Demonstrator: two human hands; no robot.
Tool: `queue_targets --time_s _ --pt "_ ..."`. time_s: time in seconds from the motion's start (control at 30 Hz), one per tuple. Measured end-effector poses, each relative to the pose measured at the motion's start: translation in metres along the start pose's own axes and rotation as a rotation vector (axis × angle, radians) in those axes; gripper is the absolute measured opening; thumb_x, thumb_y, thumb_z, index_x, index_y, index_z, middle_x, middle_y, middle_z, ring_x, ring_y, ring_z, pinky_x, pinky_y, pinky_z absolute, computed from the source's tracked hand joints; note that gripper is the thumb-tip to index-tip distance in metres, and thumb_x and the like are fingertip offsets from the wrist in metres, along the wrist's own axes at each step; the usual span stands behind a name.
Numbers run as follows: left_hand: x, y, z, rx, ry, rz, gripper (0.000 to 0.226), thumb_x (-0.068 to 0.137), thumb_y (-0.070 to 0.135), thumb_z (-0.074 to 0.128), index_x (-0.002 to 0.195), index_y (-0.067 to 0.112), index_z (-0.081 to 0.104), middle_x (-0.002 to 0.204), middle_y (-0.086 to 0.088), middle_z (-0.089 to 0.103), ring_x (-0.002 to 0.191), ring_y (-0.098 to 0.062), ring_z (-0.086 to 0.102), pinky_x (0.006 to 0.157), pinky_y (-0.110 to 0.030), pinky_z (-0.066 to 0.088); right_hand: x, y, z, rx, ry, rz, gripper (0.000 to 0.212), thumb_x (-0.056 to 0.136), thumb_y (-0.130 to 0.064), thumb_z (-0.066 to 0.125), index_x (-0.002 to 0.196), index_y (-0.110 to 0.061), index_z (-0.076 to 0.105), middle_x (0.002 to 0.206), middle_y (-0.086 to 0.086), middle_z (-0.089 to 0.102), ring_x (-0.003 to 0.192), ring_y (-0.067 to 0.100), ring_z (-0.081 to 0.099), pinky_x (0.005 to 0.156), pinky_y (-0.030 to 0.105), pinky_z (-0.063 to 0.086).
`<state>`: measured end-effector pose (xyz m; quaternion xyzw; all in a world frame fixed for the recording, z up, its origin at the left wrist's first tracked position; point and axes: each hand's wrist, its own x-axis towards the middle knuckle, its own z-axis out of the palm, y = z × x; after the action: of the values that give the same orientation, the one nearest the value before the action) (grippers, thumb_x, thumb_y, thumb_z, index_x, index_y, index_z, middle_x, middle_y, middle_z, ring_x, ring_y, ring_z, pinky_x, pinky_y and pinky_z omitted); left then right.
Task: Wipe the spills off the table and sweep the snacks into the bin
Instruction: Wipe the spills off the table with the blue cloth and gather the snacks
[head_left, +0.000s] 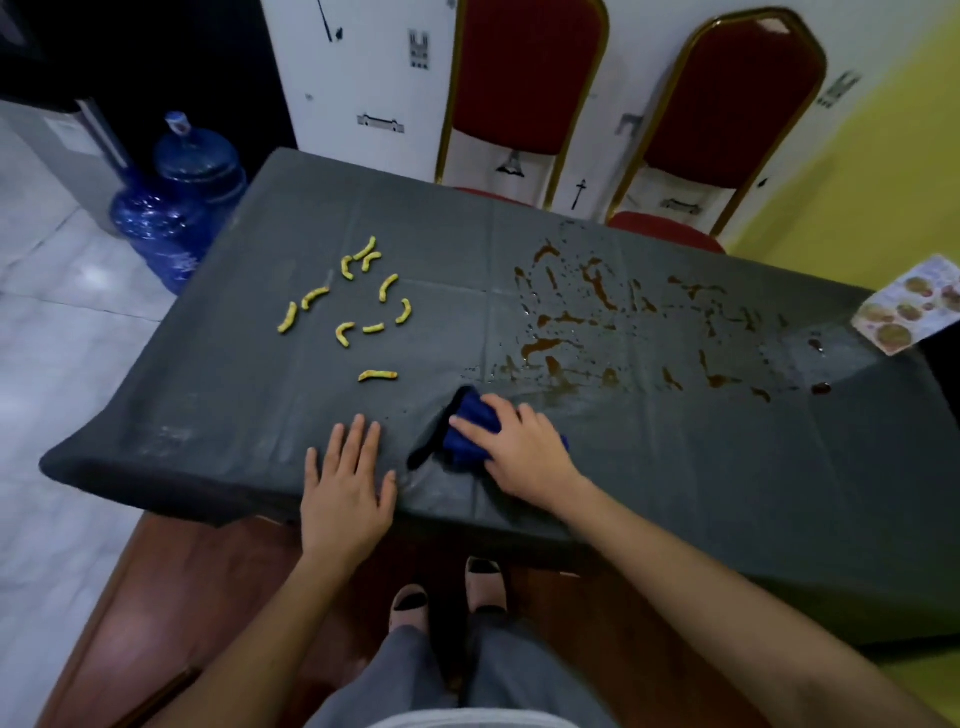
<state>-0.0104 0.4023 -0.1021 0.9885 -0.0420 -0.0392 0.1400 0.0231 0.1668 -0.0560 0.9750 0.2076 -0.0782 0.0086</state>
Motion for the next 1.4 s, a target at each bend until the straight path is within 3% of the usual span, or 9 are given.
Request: queue_targets --time_s 0.2,0.37,0.5,0.6,0.83,1.07,1.17,1.4 --pt "-0.001 -0.005 -0.004 -0.014 0.004 0.008 0.061 0.088 0.042 0.028 0.141 0.013 0.041 0.149 -0.007 0.036 0.139 -0.027 0.029 0.109 -0.055 0.023 0.046 0.001 -0.003 0.069 0.052 0.32 0.062 0.091 -0.03 0.054 0.148 -0.034 0.029 0.151 0.013 0.028 0.119 0.037 0.043 0.096 0.047 0.041" --pt "-0.003 -0.028 -0.014 0.009 0.066 -0.121 0.059 0.087 0.035 0.028 0.139 0.01 0.043 0.148 -0.012 0.038 0.136 -0.031 0.034 0.107 -0.056 0.025 0.007 -0.029 0.007 0.081 0.086 0.004 0.062 0.084 -0.025 0.06 0.143 -0.032 0.04 0.147 0.016 0.037 0.101 0.037 0.051 0.088 0.048 0.048" --pt "-0.004 -0.045 -0.016 0.017 0.028 -0.16 0.063 0.088 0.037 0.02 0.14 0.01 0.042 0.148 -0.01 0.037 0.138 -0.031 0.031 0.108 -0.057 0.022 -0.021 -0.046 0.006 0.08 -0.039 -0.253 0.067 0.087 -0.025 0.06 0.146 -0.036 0.03 0.152 0.013 0.028 0.111 0.035 0.047 0.093 0.048 0.045" --pt "-0.001 -0.051 -0.018 0.016 0.01 -0.122 0.066 0.086 0.039 0.016 0.143 0.012 0.038 0.151 -0.007 0.033 0.14 -0.031 0.027 0.108 -0.056 0.023 0.003 -0.031 -0.004 0.071 -0.032 -0.246 0.065 0.09 -0.025 0.057 0.147 -0.038 0.03 0.153 0.01 0.027 0.113 0.035 0.046 0.094 0.048 0.044" --pt "-0.004 -0.057 -0.019 0.017 0.002 -0.103 0.063 0.086 0.036 0.021 0.141 0.01 0.04 0.149 -0.011 0.037 0.136 -0.036 0.032 0.105 -0.059 0.027 0.048 -0.041 -0.003 0.119 0.044 0.043 0.058 0.094 -0.025 0.049 0.147 -0.038 0.03 0.156 0.006 0.022 0.118 0.037 0.043 0.099 0.046 0.036" --pt "-0.007 -0.052 -0.01 0.017 -0.017 -0.164 0.062 0.087 0.033 0.025 0.145 0.014 0.032 0.154 -0.007 0.026 0.142 -0.03 0.02 0.111 -0.056 0.015 -0.011 -0.048 0.009 0.098 0.01 -0.178 0.061 0.091 -0.023 0.056 0.146 -0.036 0.033 0.153 0.009 0.028 0.107 0.036 0.049 0.091 0.047 0.043" --pt "-0.011 -0.039 -0.007 0.028 -0.014 -0.175 0.062 0.089 0.035 0.023 0.147 0.014 0.029 0.155 -0.007 0.023 0.143 -0.029 0.018 0.112 -0.054 0.012 -0.01 -0.036 0.006 0.115 0.01 -0.035 0.061 0.092 -0.025 0.053 0.147 -0.038 0.029 0.153 0.008 0.026 0.113 0.035 0.046 0.095 0.046 0.04" --pt "-0.023 0.02 0.005 0.026 -0.057 0.042 0.059 0.089 0.038 0.028 0.139 0.011 0.044 0.148 -0.009 0.037 0.137 -0.028 0.033 0.108 -0.054 0.023 0.037 -0.008 -0.004 0.208 0.061 0.615 0.058 0.095 -0.03 0.051 0.147 -0.037 0.028 0.15 0.012 0.026 0.119 0.037 0.041 0.097 0.045 0.038"
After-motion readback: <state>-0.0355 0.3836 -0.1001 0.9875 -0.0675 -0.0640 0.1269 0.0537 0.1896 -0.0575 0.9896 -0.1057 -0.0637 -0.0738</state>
